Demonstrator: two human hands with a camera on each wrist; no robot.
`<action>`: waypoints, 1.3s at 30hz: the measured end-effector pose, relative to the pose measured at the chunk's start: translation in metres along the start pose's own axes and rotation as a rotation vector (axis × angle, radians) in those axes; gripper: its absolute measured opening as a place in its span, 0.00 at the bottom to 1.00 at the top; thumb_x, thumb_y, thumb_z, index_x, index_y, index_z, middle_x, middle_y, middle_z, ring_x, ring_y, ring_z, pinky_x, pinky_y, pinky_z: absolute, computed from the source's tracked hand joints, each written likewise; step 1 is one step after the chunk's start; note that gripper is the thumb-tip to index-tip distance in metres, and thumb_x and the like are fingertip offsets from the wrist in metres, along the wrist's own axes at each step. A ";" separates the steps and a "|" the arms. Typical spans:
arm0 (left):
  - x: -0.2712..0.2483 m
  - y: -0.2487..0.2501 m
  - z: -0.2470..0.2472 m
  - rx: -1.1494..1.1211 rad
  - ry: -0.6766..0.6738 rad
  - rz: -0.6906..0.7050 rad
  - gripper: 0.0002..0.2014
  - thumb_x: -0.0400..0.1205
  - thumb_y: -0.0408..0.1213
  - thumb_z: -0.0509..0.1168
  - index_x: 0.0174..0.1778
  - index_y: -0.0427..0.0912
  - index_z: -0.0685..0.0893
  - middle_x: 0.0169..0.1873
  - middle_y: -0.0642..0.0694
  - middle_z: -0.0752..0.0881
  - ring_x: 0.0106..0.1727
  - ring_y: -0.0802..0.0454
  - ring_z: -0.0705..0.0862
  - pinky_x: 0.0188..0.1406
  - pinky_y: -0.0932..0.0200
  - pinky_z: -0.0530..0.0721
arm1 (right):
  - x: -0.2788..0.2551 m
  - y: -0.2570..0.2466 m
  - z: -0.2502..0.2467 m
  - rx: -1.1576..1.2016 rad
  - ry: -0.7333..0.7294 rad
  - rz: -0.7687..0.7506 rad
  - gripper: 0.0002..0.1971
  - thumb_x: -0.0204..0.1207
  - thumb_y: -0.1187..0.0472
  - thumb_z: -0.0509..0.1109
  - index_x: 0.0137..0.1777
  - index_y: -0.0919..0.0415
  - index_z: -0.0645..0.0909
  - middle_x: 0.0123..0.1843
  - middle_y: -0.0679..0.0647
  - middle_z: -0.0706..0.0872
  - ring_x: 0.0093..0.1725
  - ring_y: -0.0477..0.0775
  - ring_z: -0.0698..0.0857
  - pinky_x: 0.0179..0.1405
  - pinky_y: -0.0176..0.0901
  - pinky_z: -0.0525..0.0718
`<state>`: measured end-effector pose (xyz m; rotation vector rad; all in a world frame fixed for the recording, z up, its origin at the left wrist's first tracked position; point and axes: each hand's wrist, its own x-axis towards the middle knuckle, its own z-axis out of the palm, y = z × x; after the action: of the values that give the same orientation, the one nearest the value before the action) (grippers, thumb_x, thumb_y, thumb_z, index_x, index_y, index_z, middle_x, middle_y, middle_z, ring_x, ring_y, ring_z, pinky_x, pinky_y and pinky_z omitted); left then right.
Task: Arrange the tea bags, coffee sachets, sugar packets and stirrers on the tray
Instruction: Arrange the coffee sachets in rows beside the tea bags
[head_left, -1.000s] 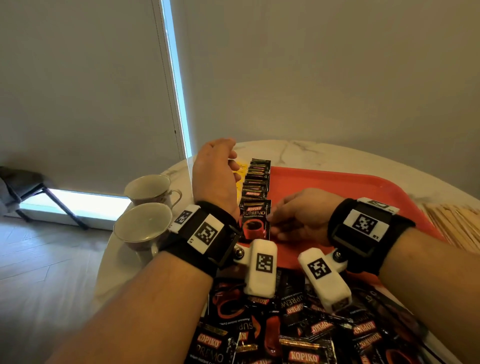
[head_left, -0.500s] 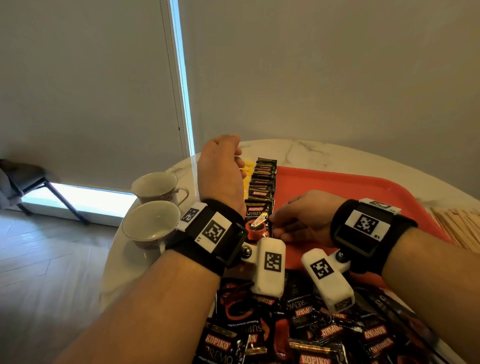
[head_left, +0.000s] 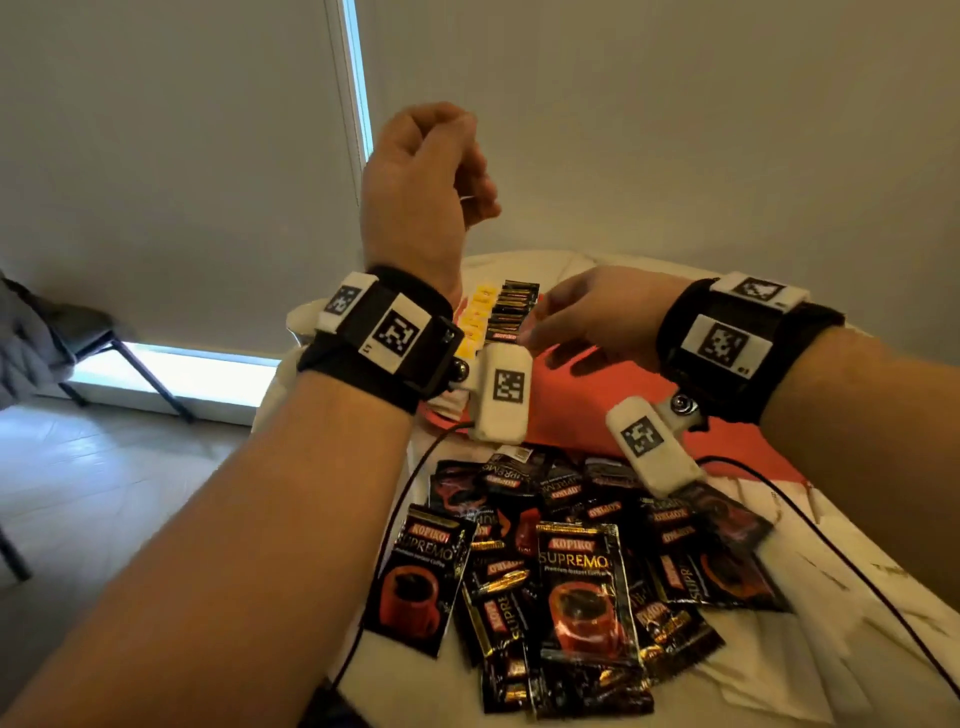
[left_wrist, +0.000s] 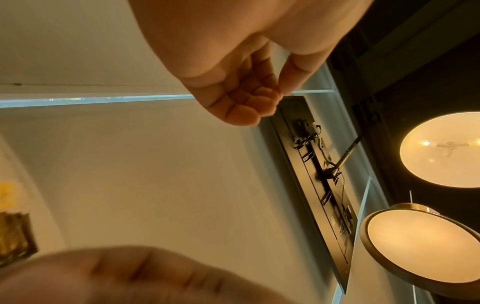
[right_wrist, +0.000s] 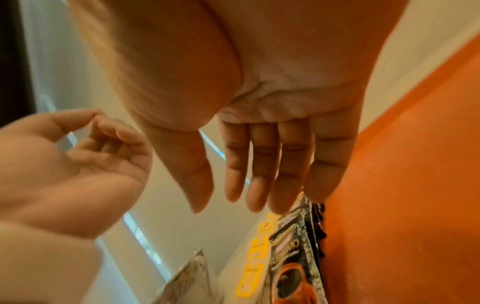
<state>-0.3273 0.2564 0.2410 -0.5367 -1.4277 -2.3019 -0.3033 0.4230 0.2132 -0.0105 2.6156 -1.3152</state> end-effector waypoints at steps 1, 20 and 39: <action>-0.001 0.009 -0.002 0.015 -0.014 0.022 0.03 0.88 0.30 0.64 0.51 0.40 0.82 0.33 0.47 0.82 0.33 0.50 0.82 0.34 0.52 0.84 | -0.005 -0.003 0.001 -0.057 -0.022 -0.020 0.10 0.73 0.55 0.83 0.52 0.55 0.91 0.48 0.52 0.94 0.48 0.52 0.92 0.56 0.53 0.89; -0.132 0.060 -0.103 1.155 -0.698 -0.965 0.37 0.73 0.38 0.84 0.76 0.59 0.75 0.63 0.52 0.82 0.60 0.50 0.86 0.48 0.56 0.91 | -0.117 -0.005 0.045 -0.951 -0.533 -0.133 0.61 0.58 0.44 0.90 0.86 0.30 0.53 0.85 0.36 0.64 0.80 0.47 0.70 0.70 0.40 0.74; -0.127 0.034 -0.073 0.996 -0.446 -1.061 0.30 0.76 0.25 0.78 0.69 0.53 0.77 0.62 0.42 0.83 0.60 0.44 0.84 0.53 0.44 0.94 | -0.105 -0.008 0.062 -0.803 -0.164 -0.221 0.38 0.59 0.35 0.86 0.63 0.45 0.71 0.57 0.42 0.82 0.51 0.44 0.81 0.44 0.42 0.82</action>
<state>-0.2105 0.1907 0.1726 0.0991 -3.3298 -1.5980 -0.1892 0.3798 0.2035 -0.5137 2.8501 -0.2110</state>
